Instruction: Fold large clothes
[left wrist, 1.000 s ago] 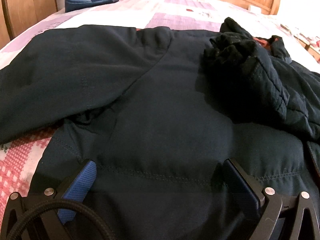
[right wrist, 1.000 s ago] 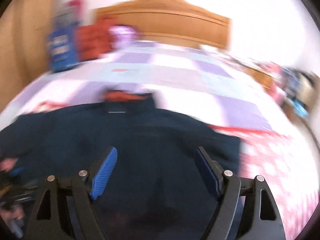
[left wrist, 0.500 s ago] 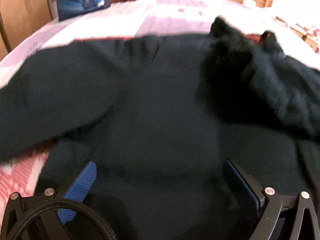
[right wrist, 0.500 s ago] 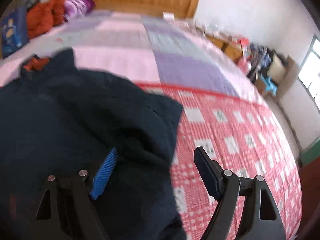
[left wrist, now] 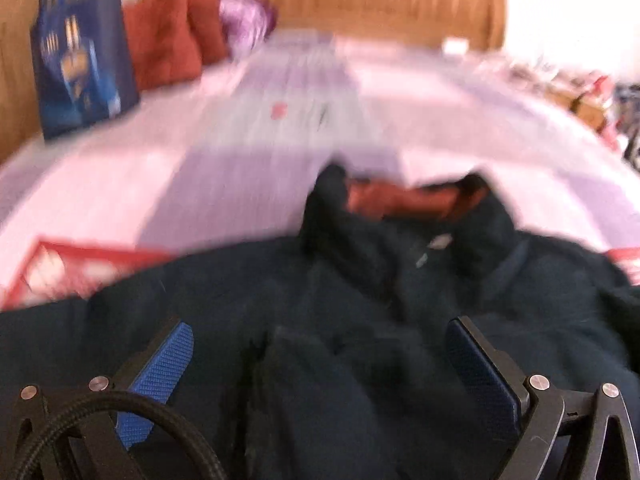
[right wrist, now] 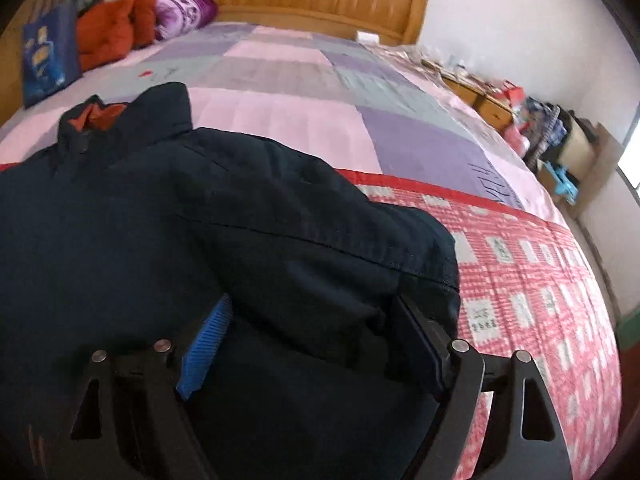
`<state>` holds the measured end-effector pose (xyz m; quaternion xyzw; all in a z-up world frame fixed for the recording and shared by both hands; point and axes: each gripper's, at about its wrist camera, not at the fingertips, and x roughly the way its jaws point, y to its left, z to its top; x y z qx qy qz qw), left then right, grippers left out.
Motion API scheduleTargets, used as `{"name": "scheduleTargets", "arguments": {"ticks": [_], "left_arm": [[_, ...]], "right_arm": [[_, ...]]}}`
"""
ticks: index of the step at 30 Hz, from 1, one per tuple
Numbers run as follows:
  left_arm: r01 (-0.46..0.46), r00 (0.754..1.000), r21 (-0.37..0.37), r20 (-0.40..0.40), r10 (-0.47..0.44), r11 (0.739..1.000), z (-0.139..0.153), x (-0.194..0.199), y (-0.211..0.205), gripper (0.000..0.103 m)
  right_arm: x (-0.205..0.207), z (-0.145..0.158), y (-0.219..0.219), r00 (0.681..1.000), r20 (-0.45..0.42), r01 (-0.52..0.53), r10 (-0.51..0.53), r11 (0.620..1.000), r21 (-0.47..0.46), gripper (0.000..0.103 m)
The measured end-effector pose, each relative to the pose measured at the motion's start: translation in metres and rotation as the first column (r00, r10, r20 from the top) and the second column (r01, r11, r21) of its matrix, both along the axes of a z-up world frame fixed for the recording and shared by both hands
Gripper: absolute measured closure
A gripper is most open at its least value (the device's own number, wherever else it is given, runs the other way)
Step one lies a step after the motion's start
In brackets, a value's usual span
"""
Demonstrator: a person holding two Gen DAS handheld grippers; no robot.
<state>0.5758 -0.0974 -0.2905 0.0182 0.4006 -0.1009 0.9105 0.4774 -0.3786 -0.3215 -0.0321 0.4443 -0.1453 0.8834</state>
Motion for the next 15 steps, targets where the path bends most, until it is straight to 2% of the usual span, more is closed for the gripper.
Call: {"name": "scheduleTargets", "arguments": {"ticks": [1, 3, 7, 10, 13, 15], "left_arm": [[-0.003, 0.999, -0.001, -0.038, 0.003, 1.000, -0.010, 0.007, -0.001, 0.000], [0.022, 0.997, 0.062, -0.069, -0.017, 0.998, -0.031, 0.012, -0.006, 0.000], [0.045, 0.999, 0.101, -0.031, -0.042, 0.994, -0.037, 0.001, -0.007, 0.000], [0.060, 0.998, 0.186, -0.012, -0.059, 0.981, -0.032, -0.012, -0.008, 0.000], [0.059, 0.996, 0.225, 0.053, -0.073, 0.973, -0.026, -0.039, 0.000, 0.000], [0.068, 0.998, 0.202, -0.008, -0.068, 0.977, -0.043, -0.037, 0.005, 0.000]], "right_arm": [[0.000, -0.002, -0.002, 1.000, 0.000, -0.005, 0.005, 1.000, 0.012, 0.017], [0.002, -0.007, -0.004, 1.000, -0.004, -0.013, 0.013, 1.000, 0.028, 0.017], [0.003, -0.013, -0.009, 1.000, 0.002, -0.030, 0.030, 0.999, 0.044, 0.016], [0.002, -0.011, -0.011, 0.998, -0.002, -0.060, 0.061, 0.997, 0.050, 0.016], [-0.013, -0.004, -0.028, 0.998, 0.014, -0.059, 0.058, 0.996, 0.065, 0.018], [-0.018, -0.008, -0.040, 0.999, 0.018, -0.033, 0.030, 0.991, 0.132, 0.018]]}}
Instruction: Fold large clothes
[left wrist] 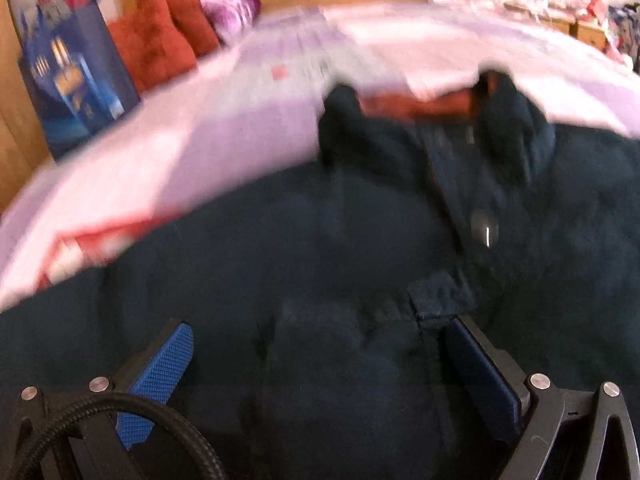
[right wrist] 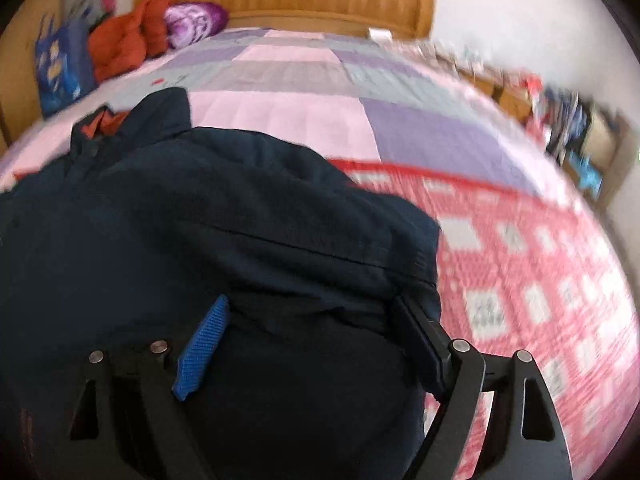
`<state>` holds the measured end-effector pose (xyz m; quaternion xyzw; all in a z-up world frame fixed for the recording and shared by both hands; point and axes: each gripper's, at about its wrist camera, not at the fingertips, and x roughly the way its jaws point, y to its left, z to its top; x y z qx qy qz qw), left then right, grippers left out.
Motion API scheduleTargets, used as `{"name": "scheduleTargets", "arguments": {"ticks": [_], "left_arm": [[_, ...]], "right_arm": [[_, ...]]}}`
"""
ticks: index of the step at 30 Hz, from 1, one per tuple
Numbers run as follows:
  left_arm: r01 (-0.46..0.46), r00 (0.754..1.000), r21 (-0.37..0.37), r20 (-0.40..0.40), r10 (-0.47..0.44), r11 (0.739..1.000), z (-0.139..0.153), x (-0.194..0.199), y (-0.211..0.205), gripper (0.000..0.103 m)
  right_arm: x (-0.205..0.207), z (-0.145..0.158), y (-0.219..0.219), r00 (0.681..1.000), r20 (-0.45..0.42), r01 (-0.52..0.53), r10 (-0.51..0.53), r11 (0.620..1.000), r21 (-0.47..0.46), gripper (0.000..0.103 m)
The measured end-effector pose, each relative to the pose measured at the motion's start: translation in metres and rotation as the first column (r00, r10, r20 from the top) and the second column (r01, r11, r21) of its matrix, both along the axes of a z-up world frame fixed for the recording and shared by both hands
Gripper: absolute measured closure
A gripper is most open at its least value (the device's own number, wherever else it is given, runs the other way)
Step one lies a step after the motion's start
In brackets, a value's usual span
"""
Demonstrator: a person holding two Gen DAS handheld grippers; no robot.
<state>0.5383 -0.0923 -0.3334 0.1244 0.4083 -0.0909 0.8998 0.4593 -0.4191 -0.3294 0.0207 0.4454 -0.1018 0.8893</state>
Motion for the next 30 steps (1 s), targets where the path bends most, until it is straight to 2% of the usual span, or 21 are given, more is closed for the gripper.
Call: {"name": "scheduleTargets", "arguments": {"ticks": [2, 4, 6, 7, 8, 10, 12, 13, 16, 17, 19, 20, 21, 23, 24, 25, 27, 28, 30], "left_arm": [[-0.028, 0.999, -0.032, -0.035, 0.027, 0.999, -0.002, 0.012, 0.005, 0.000], [-0.042, 0.998, -0.027, -0.051, 0.041, 0.999, 0.002, 0.018, 0.005, 0.000], [-0.042, 0.999, 0.042, 0.016, 0.041, 0.998, 0.018, 0.009, 0.000, 0.000], [-0.044, 0.997, 0.067, 0.059, 0.040, 0.997, 0.028, 0.002, -0.002, 0.000], [-0.037, 0.995, 0.058, 0.092, 0.032, 0.998, 0.041, -0.004, -0.005, 0.000], [-0.013, 0.989, 0.026, 0.146, 0.009, 1.000, 0.062, -0.014, -0.017, 0.000], [0.013, 0.992, -0.035, 0.128, -0.009, 0.999, 0.068, -0.012, -0.033, 0.000], [0.018, 0.995, -0.068, 0.104, -0.011, 0.998, 0.067, -0.007, -0.043, 0.000], [0.038, 0.997, -0.036, 0.074, -0.036, 0.999, 0.052, 0.007, -0.071, 0.000], [0.034, 0.998, -0.015, 0.048, -0.033, 0.999, 0.044, 0.014, -0.075, 0.000], [-0.028, 0.999, 0.085, -0.017, 0.030, 0.996, 0.014, 0.035, -0.065, 0.000], [-0.057, 0.997, 0.070, -0.054, 0.061, 0.996, 0.005, 0.040, -0.051, 0.000], [-0.089, 0.992, 0.019, -0.091, 0.090, 0.996, 0.000, 0.046, -0.034, 0.000], [-0.195, 0.973, -0.043, -0.138, 0.187, 0.980, -0.004, 0.054, 0.001, 0.000], [-0.202, 0.971, -0.085, -0.148, 0.188, 0.976, -0.006, 0.054, 0.010, 0.000], [-0.191, 0.974, -0.084, -0.143, 0.177, 0.978, -0.010, 0.052, 0.010, 0.000], [-0.159, 0.984, 0.000, -0.077, 0.158, 0.987, -0.014, 0.044, -0.004, 0.000], [-0.158, 0.986, 0.017, -0.050, 0.158, 0.987, -0.016, 0.042, -0.007, 0.000], [-0.165, 0.985, -0.018, -0.060, 0.164, 0.986, -0.021, 0.040, -0.003, 0.000]], "right_arm": [[0.004, -0.002, 0.008, 1.000, -0.023, -0.018, 0.017, 0.999, -0.051, 0.016], [0.009, -0.003, 0.013, 0.999, -0.048, -0.025, 0.022, 0.997, -0.079, 0.016], [0.008, 0.003, 0.012, 0.999, -0.053, -0.012, 0.008, 0.997, -0.074, 0.017], [0.006, 0.010, 0.016, 0.999, -0.045, -0.006, 0.001, 0.994, -0.105, 0.017], [0.002, 0.019, 0.022, 1.000, -0.016, 0.004, -0.007, 0.990, -0.142, 0.017], [-0.002, 0.038, 0.033, 0.998, 0.063, 0.013, -0.004, 0.989, -0.146, 0.017], [0.004, 0.051, 0.047, 0.994, 0.109, 0.002, 0.012, 0.992, -0.125, 0.017], [0.014, 0.052, 0.057, 0.995, 0.099, -0.020, 0.031, 0.993, -0.113, 0.017], [0.040, 0.041, 0.073, 0.998, 0.024, -0.061, 0.063, 0.996, -0.070, 0.017], [0.047, 0.033, 0.077, 0.997, -0.011, -0.072, 0.072, 0.992, -0.099, 0.017], [0.052, 0.020, 0.071, 0.995, -0.070, -0.082, 0.073, 0.986, -0.144, 0.018], [0.050, 0.014, 0.060, 0.996, -0.078, -0.061, 0.050, 0.987, -0.151, 0.018], [0.045, 0.012, 0.042, 0.998, -0.068, -0.023, 0.014, 0.990, -0.137, 0.018], [0.032, 0.008, 0.008, 0.997, -0.053, 0.054, -0.060, 0.993, -0.102, 0.018], [0.026, 0.006, -0.003, 0.998, -0.041, 0.055, -0.057, 0.997, -0.050, 0.018], [0.023, 0.003, -0.003, 0.998, -0.035, 0.048, -0.049, 0.998, -0.052, 0.018], [0.023, -0.002, 0.008, 0.999, -0.024, 0.029, -0.033, 0.991, -0.128, 0.018], [0.022, -0.005, 0.007, 0.999, -0.015, 0.036, -0.038, 0.992, -0.125, 0.018], [0.021, -0.010, 0.000, 0.999, -0.006, 0.042, -0.043, 0.996, -0.080, 0.018]]}}
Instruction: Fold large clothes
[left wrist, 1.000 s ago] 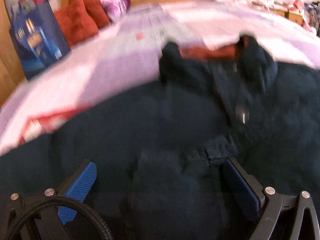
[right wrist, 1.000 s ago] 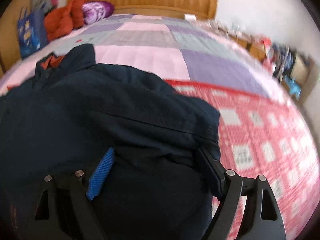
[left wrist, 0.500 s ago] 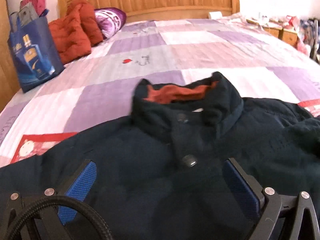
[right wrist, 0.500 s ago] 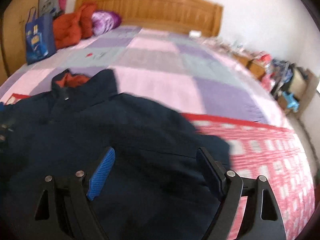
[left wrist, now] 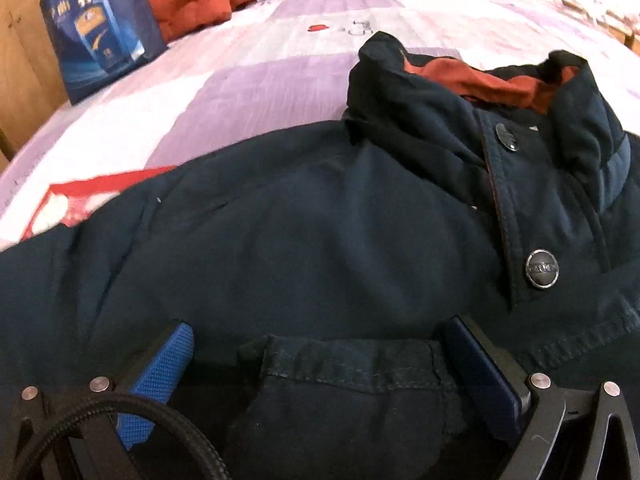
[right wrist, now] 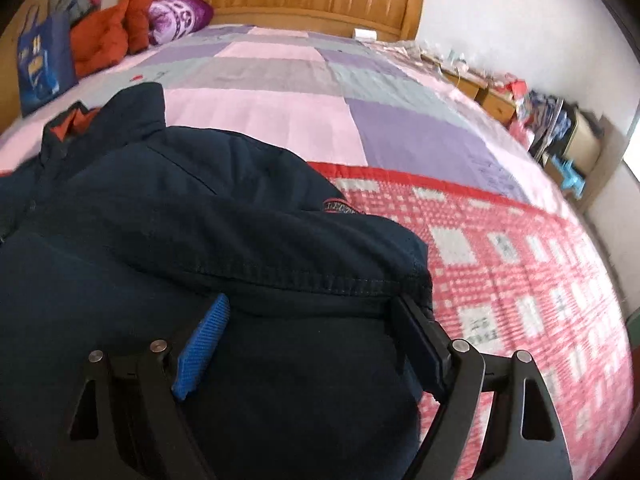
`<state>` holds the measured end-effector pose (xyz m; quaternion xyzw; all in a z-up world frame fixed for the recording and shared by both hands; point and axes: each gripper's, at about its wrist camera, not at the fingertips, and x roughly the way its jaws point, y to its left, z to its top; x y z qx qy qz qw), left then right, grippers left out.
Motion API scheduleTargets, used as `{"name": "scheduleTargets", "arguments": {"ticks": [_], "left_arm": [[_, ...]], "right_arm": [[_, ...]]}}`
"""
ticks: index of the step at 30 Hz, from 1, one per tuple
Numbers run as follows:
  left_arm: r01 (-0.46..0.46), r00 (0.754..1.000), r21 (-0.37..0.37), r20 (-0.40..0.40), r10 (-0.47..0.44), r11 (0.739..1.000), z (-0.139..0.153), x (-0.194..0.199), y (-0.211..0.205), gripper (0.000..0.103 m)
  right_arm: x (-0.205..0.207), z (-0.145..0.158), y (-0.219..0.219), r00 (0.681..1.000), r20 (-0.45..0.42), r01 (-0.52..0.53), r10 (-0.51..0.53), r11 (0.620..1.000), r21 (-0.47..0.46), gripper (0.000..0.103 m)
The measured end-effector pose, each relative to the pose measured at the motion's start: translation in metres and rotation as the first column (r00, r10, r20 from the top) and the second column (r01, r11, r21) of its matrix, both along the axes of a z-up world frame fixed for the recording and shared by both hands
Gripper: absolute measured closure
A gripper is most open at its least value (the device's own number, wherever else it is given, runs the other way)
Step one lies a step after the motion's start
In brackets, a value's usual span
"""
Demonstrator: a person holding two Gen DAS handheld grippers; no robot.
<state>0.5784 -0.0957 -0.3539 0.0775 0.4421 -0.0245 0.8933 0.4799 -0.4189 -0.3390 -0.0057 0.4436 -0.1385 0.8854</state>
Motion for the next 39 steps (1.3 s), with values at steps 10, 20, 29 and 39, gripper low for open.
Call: {"name": "scheduleTargets", "arguments": {"ticks": [10, 20, 29, 39], "left_arm": [[0.014, 0.999, -0.034, -0.028, -0.015, 0.999, -0.003, 0.007, 0.003, 0.000], [-0.002, 1.000, -0.151, 0.015, 0.005, 0.988, 0.057, -0.034, 0.068, 0.000], [-0.131, 0.991, -0.079, 0.030, 0.134, 0.988, 0.072, -0.086, 0.205, 0.000], [-0.474, 0.879, -0.143, -0.017, 0.477, 0.869, 0.063, -0.116, 0.404, 0.000]], "right_arm": [[0.009, -0.003, 0.000, 0.999, -0.046, -0.015, 0.016, 1.000, 0.010, 0.017], [-0.004, 0.068, 0.105, 0.988, 0.093, -0.128, 0.125, 0.991, 0.023, 0.017], [0.019, 0.032, 0.248, 0.978, 0.038, -0.210, 0.207, 0.971, 0.112, 0.017], [0.019, -0.019, 0.262, 0.981, 0.027, -0.192, 0.190, 0.978, 0.077, 0.013]]}}
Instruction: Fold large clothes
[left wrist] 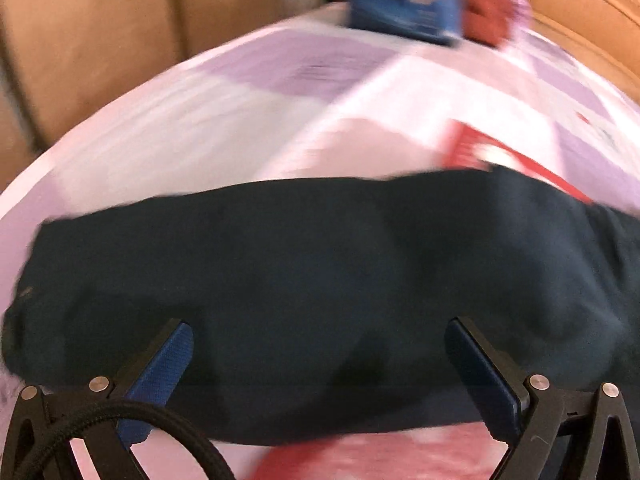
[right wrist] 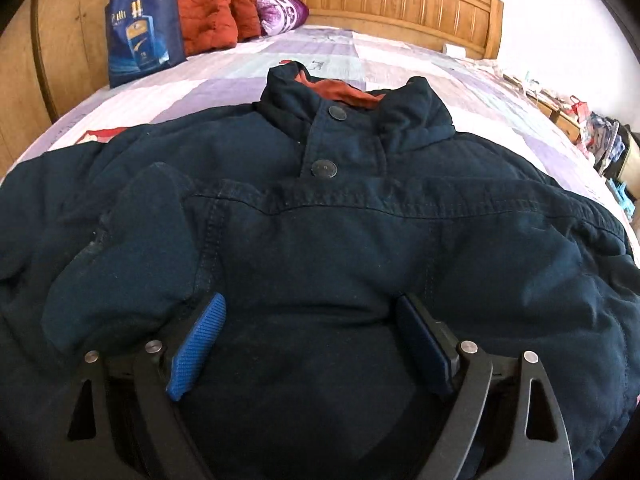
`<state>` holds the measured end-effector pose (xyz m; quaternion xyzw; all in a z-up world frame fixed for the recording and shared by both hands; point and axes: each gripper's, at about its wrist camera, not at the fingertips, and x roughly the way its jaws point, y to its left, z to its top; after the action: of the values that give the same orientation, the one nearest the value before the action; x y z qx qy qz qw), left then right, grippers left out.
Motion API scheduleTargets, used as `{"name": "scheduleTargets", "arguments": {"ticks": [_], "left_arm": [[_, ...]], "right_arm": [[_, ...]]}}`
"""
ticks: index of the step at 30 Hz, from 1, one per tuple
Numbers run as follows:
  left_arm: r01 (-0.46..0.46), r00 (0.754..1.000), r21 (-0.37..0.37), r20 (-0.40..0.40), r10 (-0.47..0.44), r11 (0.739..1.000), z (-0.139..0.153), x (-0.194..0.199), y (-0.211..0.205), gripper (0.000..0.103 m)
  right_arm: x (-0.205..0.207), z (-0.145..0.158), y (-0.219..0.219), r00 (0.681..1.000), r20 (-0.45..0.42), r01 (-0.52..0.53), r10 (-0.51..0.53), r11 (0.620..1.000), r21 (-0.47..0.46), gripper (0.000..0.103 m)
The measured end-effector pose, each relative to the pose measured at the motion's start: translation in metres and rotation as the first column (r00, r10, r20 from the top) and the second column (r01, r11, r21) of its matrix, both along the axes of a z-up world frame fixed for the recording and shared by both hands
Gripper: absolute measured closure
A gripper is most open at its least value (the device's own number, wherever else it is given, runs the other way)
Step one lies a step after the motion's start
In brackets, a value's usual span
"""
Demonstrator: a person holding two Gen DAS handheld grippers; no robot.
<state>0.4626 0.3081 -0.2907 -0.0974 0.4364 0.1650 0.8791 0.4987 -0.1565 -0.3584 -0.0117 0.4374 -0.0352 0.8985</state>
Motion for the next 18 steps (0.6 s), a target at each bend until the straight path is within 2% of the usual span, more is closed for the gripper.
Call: {"name": "scheduleTargets", "arguments": {"ticks": [3, 6, 8, 10, 13, 18], "left_arm": [[-0.091, 0.996, 0.001, -0.022, 0.091, 0.996, -0.016, -0.017, 0.039, 0.000], [-0.198, 0.976, 0.060, -0.081, 0.203, 0.978, -0.038, -0.032, 0.077, 0.000], [-0.253, 0.962, 0.055, -0.096, 0.257, 0.966, -0.050, -0.047, 0.106, 0.000], [-0.241, 0.967, 0.019, -0.077, 0.242, 0.970, -0.052, -0.057, 0.119, 0.000], [-0.204, 0.977, 0.018, -0.053, 0.205, 0.979, -0.047, -0.061, 0.114, 0.000], [-0.137, 0.989, -0.197, 0.030, 0.146, 0.971, -0.037, -0.074, 0.100, 0.000]], "right_arm": [[-0.002, -0.001, 0.002, 1.000, 0.005, 0.006, -0.006, 1.000, -0.022, 0.013], [0.000, -0.002, 0.001, 1.000, 0.007, 0.011, -0.011, 1.000, -0.022, 0.013], [0.001, -0.003, 0.001, 1.000, 0.007, 0.012, -0.012, 1.000, -0.025, 0.012], [0.000, -0.003, 0.001, 1.000, 0.008, 0.013, -0.012, 1.000, -0.026, 0.012], [0.000, -0.003, 0.001, 1.000, 0.008, 0.014, -0.014, 0.999, -0.031, 0.012], [0.000, -0.004, 0.001, 1.000, 0.008, 0.015, -0.015, 0.999, -0.036, 0.012]]}}
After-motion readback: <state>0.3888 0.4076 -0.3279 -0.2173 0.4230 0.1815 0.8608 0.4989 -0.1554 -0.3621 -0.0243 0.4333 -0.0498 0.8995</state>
